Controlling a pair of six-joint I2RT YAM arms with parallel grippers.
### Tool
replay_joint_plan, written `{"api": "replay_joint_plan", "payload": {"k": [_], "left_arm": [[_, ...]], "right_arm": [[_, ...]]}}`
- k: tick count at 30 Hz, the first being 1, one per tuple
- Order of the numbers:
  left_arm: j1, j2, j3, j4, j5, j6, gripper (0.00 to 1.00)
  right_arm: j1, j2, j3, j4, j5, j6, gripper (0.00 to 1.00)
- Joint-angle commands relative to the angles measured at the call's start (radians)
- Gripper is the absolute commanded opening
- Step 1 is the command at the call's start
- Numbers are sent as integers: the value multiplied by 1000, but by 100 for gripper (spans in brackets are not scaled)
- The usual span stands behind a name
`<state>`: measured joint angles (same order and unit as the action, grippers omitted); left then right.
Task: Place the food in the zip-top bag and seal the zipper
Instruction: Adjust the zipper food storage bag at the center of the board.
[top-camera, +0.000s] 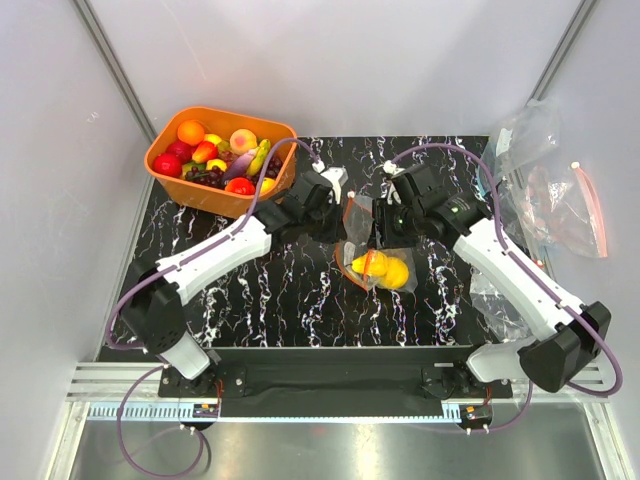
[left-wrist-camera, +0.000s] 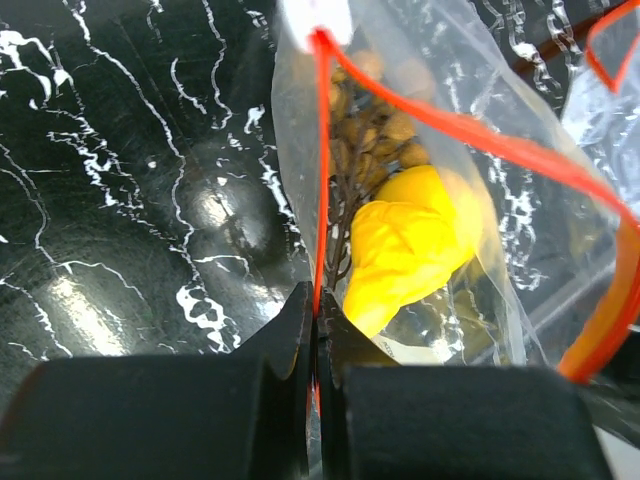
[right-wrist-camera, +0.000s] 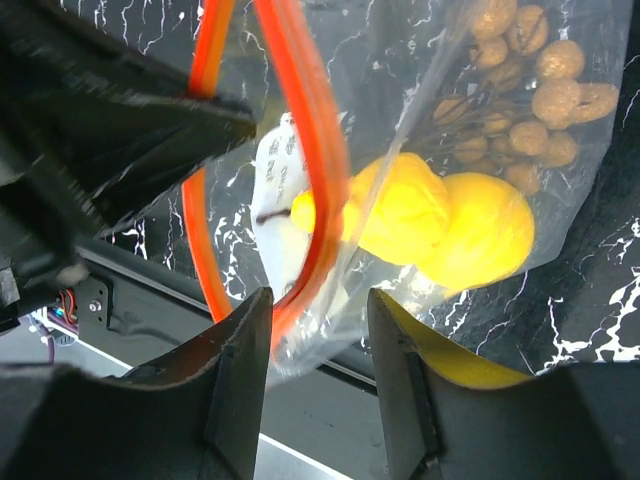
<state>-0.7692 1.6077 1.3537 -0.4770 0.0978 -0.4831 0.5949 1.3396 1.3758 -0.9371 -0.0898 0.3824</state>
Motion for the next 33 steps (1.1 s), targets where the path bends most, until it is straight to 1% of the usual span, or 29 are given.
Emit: {"api": "replay_joint_plan", "payload": {"k": [1, 3, 6, 7, 10, 12, 14, 19, 22, 26, 29, 32, 33], "left_arm": [[1, -71, 45, 49, 36, -17, 0], [-7, -80, 42, 60, 42, -26, 0], [-18, -81, 45, 72, 42, -26, 0], [-18, -81, 48, 71, 37, -26, 0], [-16, -62, 65, 51, 22, -12, 0], [-13, -55, 73, 44, 17, -11, 0], [-10, -43, 73, 43, 14, -8, 0], [2, -16, 73, 48, 22, -2, 0], [5, 6, 84, 46, 32, 11, 0], [5, 49, 122, 51, 69, 18, 0], [4, 89, 159, 55, 111, 17, 0], [4, 119, 180, 55, 128, 21, 0], [4, 129, 192, 54, 128, 24, 2]], "right_arm": [[11, 29, 51, 21, 32, 4, 49], [11, 38, 57, 30, 41, 9, 46], [16, 65, 75, 18, 65, 12, 37], [19, 69, 78, 14, 68, 12, 33], [22, 64, 78, 4, 85, 12, 32], [22, 53, 75, -8, 84, 9, 27], [22, 49, 74, -15, 123, 7, 23], [22, 38, 84, -40, 174, -4, 17], [22, 40, 98, -63, 203, -2, 11], [22, 29, 109, -97, 222, -2, 10], [22, -11, 111, -130, 248, -4, 14], [22, -31, 108, -144, 260, 0, 15], [22, -34, 108, -146, 265, 0, 15]]}}
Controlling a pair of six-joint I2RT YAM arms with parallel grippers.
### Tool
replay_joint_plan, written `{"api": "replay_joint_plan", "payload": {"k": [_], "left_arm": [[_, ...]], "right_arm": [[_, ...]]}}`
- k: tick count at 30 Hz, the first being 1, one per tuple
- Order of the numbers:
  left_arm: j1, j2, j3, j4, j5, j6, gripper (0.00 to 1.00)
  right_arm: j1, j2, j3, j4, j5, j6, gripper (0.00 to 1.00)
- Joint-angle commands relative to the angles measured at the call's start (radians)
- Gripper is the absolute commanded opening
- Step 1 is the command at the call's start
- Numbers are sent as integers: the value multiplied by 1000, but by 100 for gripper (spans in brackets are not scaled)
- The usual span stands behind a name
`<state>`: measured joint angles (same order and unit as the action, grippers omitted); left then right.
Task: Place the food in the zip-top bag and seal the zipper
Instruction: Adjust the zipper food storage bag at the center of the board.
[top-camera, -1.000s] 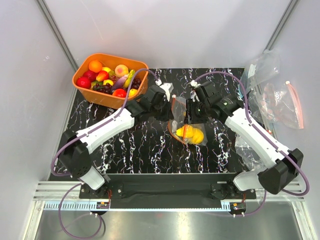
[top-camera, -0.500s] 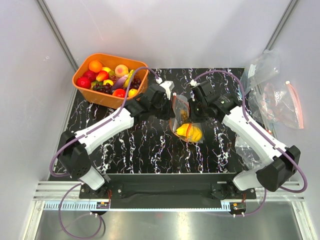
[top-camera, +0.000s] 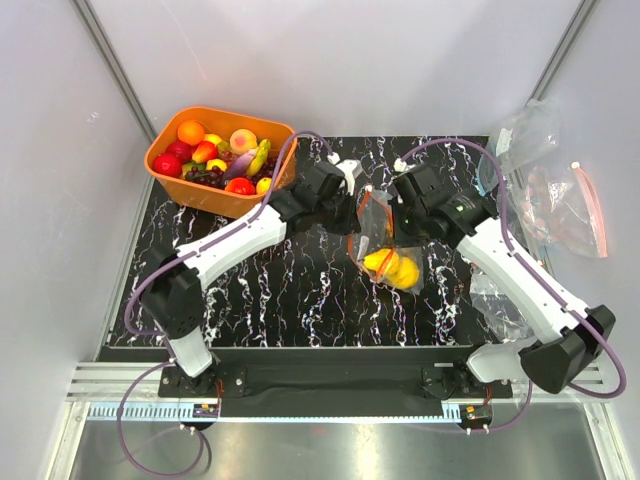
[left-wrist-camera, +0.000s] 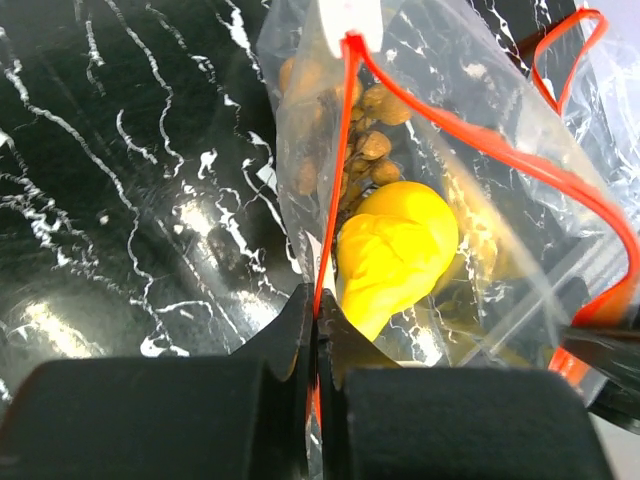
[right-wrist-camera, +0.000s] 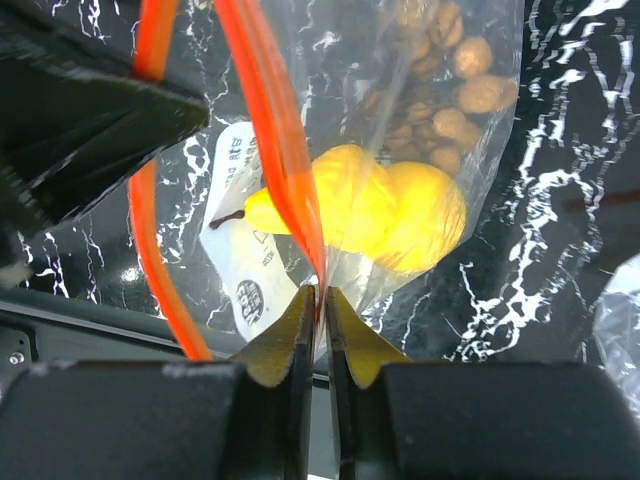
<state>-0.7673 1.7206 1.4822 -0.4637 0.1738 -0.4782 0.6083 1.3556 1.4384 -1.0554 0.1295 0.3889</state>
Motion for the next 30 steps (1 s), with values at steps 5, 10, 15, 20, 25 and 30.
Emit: {"api": "replay_joint_plan", "payload": {"k": [5, 10, 15, 20, 25, 30], "left_arm": [[14, -12, 67, 19, -3, 62, 46], [98, -127, 20, 14, -30, 79, 77], [216, -211, 10, -24, -60, 93, 94], [400, -223, 79, -107, -148, 102, 99], [517, -95, 312, -300, -307, 180, 99], [573, 86, 475, -472, -442, 263, 99]], "right_arm": [[8, -38, 19, 14, 62, -10, 13], [8, 0, -3, 64, 67, -18, 3], [8, 33, -4, 86, 87, -33, 0], [7, 39, -7, 97, 93, -36, 0], [7, 43, 1, 98, 85, -38, 0], [7, 50, 14, 92, 79, -41, 0]]}}
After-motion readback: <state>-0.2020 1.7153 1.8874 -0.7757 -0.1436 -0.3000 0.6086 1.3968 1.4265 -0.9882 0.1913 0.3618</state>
